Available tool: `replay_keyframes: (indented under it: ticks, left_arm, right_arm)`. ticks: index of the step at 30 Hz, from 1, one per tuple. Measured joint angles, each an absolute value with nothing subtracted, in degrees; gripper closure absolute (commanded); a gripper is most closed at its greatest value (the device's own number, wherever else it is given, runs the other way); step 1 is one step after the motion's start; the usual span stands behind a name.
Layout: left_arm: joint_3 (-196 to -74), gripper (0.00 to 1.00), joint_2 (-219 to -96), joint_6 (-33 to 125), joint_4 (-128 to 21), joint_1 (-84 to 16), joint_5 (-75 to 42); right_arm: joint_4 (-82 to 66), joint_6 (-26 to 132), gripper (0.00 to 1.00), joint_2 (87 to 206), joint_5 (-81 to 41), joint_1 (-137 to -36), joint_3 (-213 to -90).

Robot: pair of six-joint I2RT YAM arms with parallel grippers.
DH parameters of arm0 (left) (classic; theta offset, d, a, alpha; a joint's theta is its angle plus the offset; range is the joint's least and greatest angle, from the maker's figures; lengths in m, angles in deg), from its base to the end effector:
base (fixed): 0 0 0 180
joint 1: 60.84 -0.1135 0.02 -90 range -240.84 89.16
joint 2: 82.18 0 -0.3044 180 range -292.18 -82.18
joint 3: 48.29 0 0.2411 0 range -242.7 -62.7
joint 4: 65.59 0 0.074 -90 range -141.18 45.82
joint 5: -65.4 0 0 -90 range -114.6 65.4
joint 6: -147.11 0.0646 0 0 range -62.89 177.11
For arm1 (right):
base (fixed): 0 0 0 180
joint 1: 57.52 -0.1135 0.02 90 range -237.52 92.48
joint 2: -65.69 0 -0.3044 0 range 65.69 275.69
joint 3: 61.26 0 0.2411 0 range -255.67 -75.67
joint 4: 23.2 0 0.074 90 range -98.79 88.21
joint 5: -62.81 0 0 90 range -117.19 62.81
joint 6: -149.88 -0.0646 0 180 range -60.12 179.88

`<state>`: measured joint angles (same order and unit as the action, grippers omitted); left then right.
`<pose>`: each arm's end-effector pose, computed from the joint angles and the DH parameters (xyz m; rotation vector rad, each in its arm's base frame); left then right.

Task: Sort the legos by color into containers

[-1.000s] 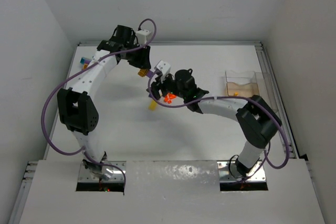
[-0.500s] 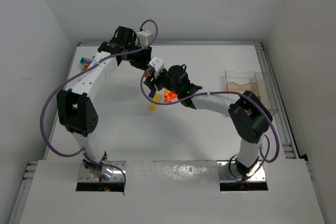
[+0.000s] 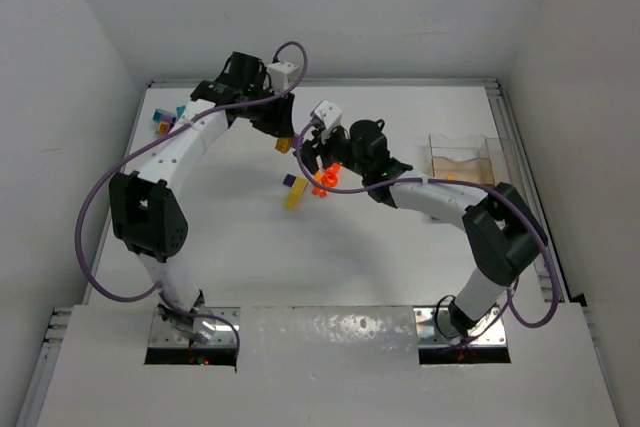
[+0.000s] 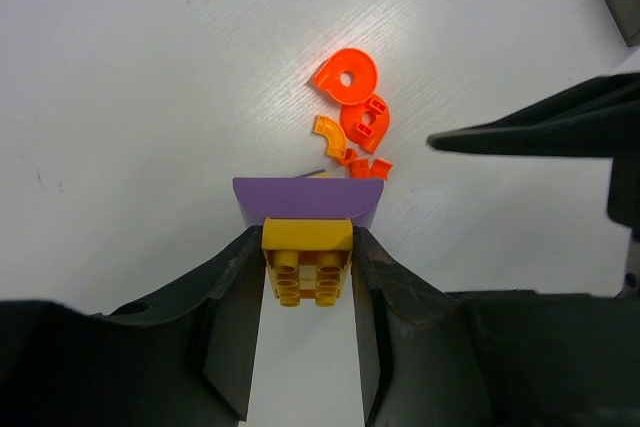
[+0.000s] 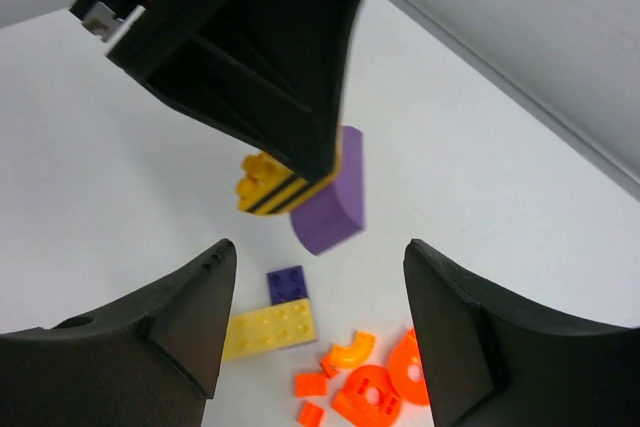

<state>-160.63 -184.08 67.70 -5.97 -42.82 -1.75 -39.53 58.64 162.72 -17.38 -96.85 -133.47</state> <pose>0.3794 -0.1498 0.3540 0.7691 2.2846 -0.5427 0.3119 0.2698 0.2941 -0.6968 1.6199 0.6670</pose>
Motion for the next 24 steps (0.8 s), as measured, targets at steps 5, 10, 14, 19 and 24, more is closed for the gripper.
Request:
replay_keyframes:
  ticks: [5,10,14,19,24]
  left_arm:
    - [-160.65,1.0,-184.02,68.23,-5.18,-42.79,-2.16]
    - [-161.07,1.0,-184.02,69.12,-3.61,-42.79,-1.25]
    - [-162.38,1.0,-183.93,69.78,-2.02,-42.75,0.74]
    - [-162.66,1.0,-183.17,70.3,-1.32,-42.53,1.53]
    - [-162.66,1.0,-182.9,70.3,-1.16,-42.05,2.19]
  right_arm:
    - [-38.08,64.7,0.31,159.75,-14.91,-95.14,-131.52]
    - [-35.79,74.6,0.31,159.33,-12.07,-95.67,-130.74]
    - [-33.84,80.11,0.34,159.33,-9.86,-95.65,-131.11]
    - [-33.54,83.36,0.39,159.57,-9.21,-95.65,-131.83]
    - [-33.91,84.24,0.42,161.28,-8.84,-95.65,-133.58]
